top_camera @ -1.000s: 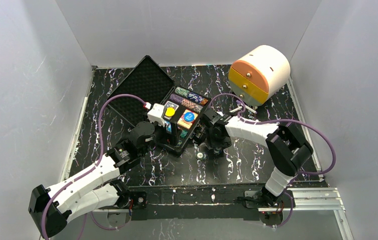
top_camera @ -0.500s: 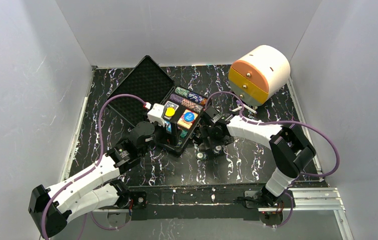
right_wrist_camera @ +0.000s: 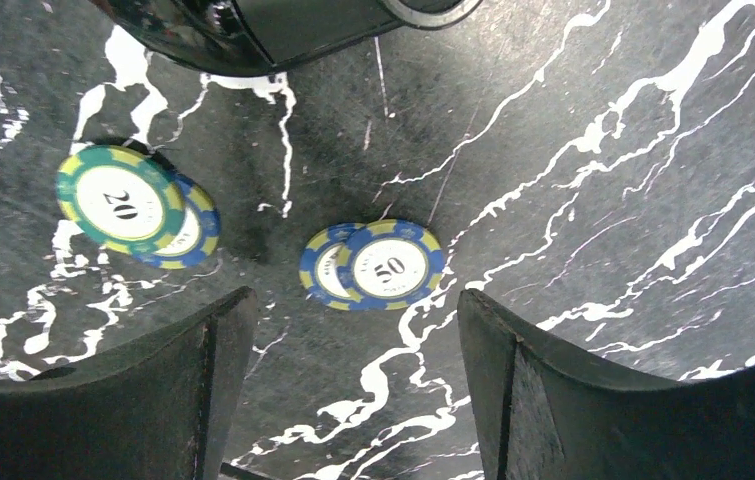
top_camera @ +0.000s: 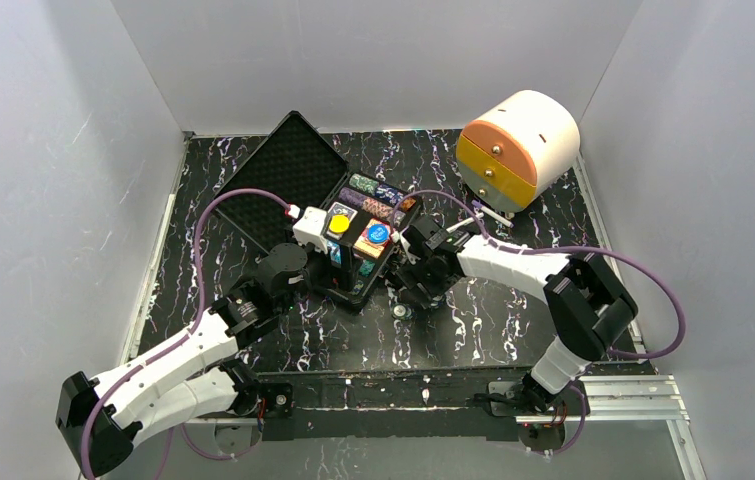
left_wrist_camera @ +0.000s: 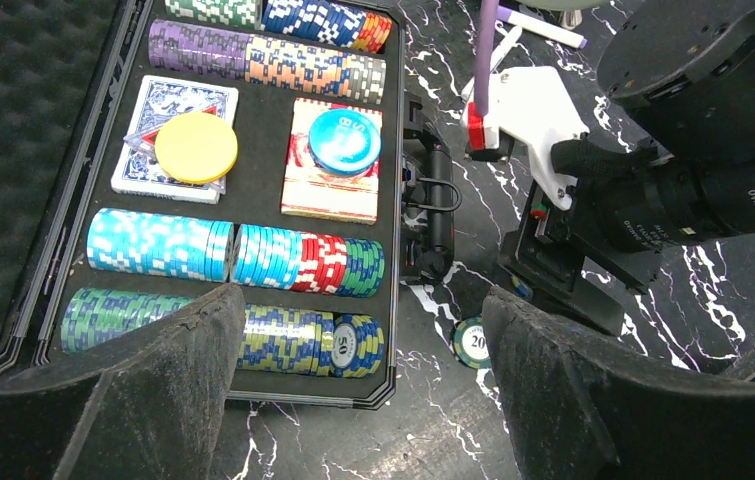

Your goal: Pack up texas hold em set

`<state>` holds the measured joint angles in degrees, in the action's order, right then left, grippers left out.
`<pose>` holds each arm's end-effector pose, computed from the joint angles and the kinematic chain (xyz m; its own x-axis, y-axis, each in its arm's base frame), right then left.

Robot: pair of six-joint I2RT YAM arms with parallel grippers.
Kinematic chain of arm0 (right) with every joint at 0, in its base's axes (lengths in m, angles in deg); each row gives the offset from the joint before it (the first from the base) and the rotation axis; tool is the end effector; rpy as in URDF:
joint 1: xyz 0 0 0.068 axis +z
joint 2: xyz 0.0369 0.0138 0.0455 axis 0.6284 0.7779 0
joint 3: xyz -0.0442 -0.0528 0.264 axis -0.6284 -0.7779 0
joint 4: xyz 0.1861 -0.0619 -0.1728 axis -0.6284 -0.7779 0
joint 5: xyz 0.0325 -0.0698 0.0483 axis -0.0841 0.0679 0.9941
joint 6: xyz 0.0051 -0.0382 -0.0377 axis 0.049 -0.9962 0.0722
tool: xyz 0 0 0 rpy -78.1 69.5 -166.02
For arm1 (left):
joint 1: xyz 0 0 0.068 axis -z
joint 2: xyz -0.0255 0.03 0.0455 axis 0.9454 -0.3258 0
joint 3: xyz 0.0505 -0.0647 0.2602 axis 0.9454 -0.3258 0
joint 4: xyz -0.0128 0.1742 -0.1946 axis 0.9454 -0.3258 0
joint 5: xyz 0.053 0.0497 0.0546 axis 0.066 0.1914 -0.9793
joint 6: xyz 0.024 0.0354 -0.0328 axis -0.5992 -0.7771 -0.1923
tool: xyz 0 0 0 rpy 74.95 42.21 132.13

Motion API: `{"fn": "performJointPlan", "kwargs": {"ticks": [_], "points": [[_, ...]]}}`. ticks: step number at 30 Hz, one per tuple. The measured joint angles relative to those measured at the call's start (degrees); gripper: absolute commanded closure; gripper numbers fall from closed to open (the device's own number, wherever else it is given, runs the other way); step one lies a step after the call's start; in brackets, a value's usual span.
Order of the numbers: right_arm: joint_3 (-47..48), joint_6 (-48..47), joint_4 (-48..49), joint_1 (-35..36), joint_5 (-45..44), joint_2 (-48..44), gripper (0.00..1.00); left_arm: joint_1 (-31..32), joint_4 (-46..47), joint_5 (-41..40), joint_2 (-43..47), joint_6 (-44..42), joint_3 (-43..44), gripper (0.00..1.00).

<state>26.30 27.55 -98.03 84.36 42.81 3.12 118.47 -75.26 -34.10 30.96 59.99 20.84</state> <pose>0.2199 0.2184 0.1888 -0.6867 -0.6270 -0.3679 -0.6527 0.7546 -0.0676 0.1464 -0.1453 0.2973 -0.2857 -0.1023 -0.9528 0.4655 0.8543 -0.2313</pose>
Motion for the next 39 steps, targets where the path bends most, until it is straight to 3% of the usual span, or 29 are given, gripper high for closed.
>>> {"fn": "performJointPlan", "kwargs": {"ticks": [11, 16, 23, 28, 33, 35, 39], "points": [[-0.09, -6.80, 1.70, -0.02, -3.08, 3.96, 0.22, 0.00, -1.36, 0.02, 0.00, -0.24, 0.04, 0.14], [-0.24, -9.33, 2.01, -1.01, 1.20, 3.98, 0.26, 0.00, -1.62, 0.00, 0.31, -0.24, 0.04, 0.14], [-0.50, -10.73, 1.99, -3.17, 6.93, 3.98, 0.25, 0.11, -1.62, 0.00, 0.55, -0.26, 0.04, 0.13], [0.50, -10.67, 1.25, -3.21, 6.05, 4.92, 0.41, 0.37, -1.68, -0.04, 0.66, -0.26, 0.04, 0.14], [1.29, -9.16, 0.87, -3.37, 3.54, 5.77, 0.47, 0.37, -2.05, -0.28, 1.14, -0.26, 0.04, 0.14], [1.90, -8.09, 0.33, -3.32, 2.69, 6.29, 0.45, 0.37, -2.08, -0.28, 1.14, -0.28, 0.04, 0.13], [3.06, -5.09, -0.81, -3.32, 1.42, 7.30, 0.27, 0.42, -2.10, -0.31, 1.14, -0.28, 0.04, 0.13]]}}
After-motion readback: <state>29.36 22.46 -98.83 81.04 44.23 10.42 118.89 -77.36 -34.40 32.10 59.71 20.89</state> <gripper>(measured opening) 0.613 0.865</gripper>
